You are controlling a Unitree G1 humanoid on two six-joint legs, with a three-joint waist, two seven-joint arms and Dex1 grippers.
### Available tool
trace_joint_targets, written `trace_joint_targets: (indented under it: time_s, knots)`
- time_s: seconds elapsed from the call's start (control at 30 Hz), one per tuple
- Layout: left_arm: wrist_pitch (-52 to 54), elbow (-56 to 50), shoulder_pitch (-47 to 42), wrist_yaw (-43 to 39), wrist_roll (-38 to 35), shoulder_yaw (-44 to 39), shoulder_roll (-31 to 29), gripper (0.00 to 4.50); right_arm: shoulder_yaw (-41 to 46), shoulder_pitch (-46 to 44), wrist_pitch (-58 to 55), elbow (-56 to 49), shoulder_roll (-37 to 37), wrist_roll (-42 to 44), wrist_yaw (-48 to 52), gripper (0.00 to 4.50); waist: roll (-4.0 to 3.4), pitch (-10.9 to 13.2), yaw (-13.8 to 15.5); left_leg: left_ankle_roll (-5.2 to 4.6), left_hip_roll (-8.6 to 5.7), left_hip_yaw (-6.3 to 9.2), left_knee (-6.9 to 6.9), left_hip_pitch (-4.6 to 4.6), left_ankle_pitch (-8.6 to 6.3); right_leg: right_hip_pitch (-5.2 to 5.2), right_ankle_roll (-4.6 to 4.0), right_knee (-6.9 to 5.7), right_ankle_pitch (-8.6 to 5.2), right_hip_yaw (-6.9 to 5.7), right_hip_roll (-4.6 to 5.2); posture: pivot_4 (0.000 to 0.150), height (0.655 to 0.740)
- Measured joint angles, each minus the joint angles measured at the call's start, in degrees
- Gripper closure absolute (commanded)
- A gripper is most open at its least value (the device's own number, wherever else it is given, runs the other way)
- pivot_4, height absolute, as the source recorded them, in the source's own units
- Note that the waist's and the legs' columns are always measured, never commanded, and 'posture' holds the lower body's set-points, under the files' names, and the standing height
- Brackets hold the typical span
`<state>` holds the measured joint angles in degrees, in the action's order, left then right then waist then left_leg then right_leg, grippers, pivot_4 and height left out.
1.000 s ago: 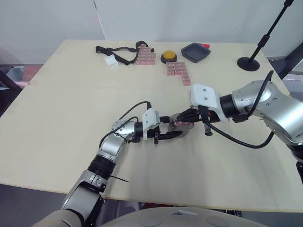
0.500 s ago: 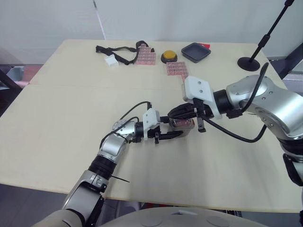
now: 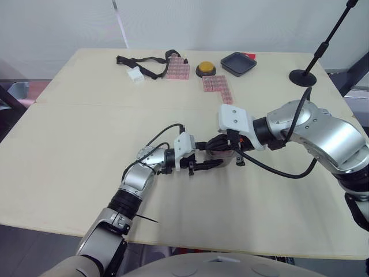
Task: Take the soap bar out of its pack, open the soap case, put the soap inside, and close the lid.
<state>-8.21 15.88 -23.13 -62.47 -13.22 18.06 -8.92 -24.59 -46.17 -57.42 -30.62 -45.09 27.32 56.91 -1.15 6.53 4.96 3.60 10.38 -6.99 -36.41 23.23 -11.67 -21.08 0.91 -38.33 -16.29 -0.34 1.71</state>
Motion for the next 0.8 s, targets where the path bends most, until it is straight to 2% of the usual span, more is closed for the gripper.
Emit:
trace_joint_targets:
  time_s: [0.8]
  knots:
    - [0.0,0.0,0.0,0.1,0.4,0.1,0.3,2.42,-1.4,-4.2,-4.2,-2.3,-5.1,-1.0,5.2,4.40,0.01,0.0,0.3,0.00,0.00,0.00,0.00,-0.02,0.00,0.02,0.00,-0.01,0.00,0.01,0.00,0.150,0.7400]
